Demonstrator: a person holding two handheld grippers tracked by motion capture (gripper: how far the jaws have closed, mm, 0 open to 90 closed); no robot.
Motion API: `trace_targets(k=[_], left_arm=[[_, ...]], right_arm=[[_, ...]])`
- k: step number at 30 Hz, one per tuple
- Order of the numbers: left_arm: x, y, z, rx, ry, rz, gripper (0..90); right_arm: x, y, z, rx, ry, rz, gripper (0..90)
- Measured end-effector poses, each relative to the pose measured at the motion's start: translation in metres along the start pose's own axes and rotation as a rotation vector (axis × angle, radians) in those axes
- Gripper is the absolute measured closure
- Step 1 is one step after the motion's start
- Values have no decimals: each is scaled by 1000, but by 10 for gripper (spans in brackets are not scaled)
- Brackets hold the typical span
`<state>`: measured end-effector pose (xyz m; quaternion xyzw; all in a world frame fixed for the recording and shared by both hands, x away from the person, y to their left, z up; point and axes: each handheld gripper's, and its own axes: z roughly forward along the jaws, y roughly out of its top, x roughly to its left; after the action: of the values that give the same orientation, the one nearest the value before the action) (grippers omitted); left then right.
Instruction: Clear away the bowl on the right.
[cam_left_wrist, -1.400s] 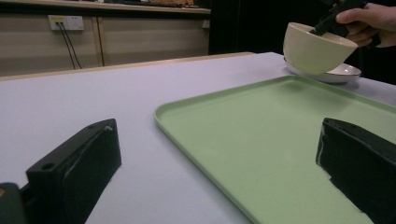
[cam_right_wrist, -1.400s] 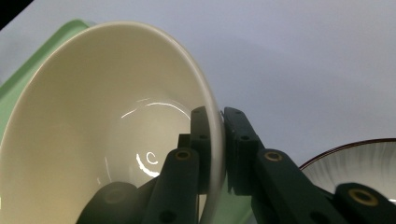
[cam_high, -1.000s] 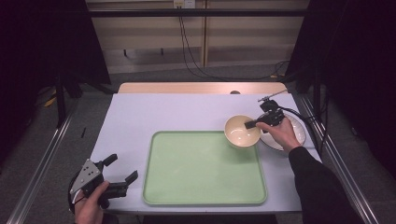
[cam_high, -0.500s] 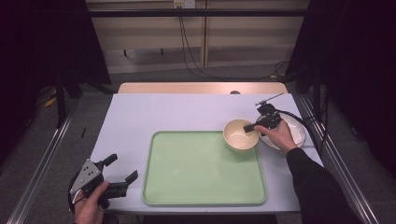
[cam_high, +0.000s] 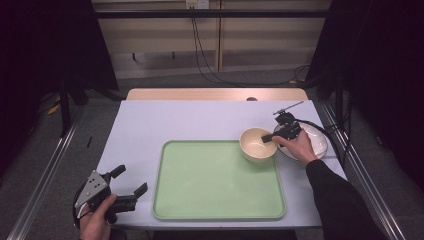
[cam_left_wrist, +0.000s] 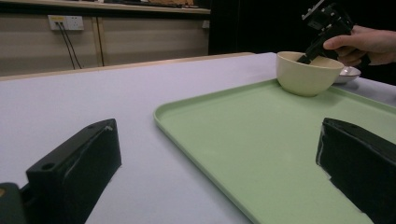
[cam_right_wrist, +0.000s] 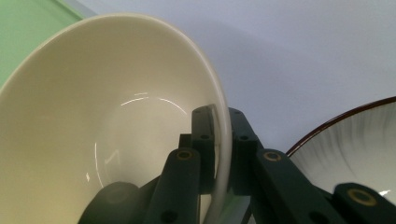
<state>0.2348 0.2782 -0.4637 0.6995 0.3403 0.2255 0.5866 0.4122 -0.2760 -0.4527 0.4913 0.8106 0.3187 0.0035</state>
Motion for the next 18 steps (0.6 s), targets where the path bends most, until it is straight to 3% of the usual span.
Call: trace_targets(k=[9,10,15,18], left_arm=[[0,0,0,-1,1,-1,1],[0,0,0,0,1,-2,0],[0,0,0,-1,6,-2,0],[0,0,0,0,5,2,0]], right_arm=[[2,-5,0,-42,-16,-24,833],[1,-5,0,-48,-17,-47,831],[-1,-7,-1,-63,-13,-47,767],[-2,-8,-2,-89,-16,-52,667]])
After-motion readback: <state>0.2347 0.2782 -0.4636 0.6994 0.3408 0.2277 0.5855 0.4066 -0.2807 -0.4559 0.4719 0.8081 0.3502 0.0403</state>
